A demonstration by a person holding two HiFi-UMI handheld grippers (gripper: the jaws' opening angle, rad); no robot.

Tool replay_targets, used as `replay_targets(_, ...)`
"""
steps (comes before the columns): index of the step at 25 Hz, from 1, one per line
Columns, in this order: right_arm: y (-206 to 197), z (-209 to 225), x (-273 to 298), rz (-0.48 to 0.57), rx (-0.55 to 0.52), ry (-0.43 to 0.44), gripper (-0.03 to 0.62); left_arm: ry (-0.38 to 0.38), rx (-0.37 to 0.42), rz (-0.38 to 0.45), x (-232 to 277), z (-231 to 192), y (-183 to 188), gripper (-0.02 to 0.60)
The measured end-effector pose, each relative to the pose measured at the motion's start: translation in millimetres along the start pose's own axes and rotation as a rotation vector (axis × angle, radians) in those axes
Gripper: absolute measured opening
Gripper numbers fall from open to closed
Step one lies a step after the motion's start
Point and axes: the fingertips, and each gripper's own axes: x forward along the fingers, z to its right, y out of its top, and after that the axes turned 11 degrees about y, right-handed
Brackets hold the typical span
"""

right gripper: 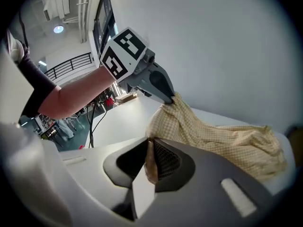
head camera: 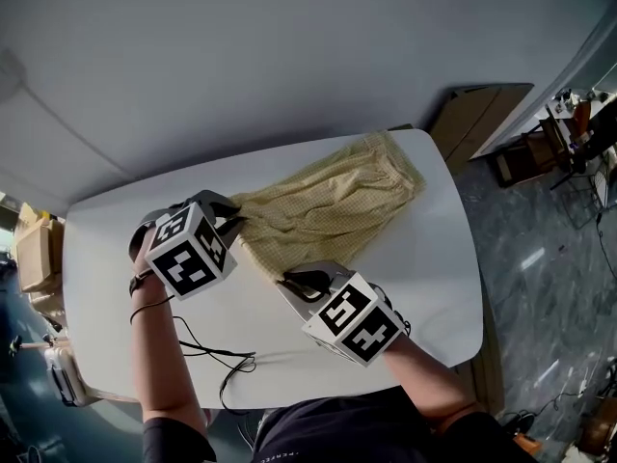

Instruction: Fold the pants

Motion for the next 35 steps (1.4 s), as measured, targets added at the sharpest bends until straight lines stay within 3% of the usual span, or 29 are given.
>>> replay_targets(12,5,98,-113,0.110,-0.024,-0.122,0.038,0.169,0.007,0.026,29,-41,135,0.034)
replay_targets(17,-2,133,-150,0.157,-0.007,-0.165,0.038,0.203,0.007,0.043,50,-48,183,0.034)
replay_targets(28,-34,203,-180,0.214,0.102,-0.233,0.040,0.242,0.019,0.086,114,-52,238,0.048)
replay_targets(35,-57,237,-186,0.222,0.181,-0.257,0.043,0.246,-0.014,0.108,151,-49,256,0.057)
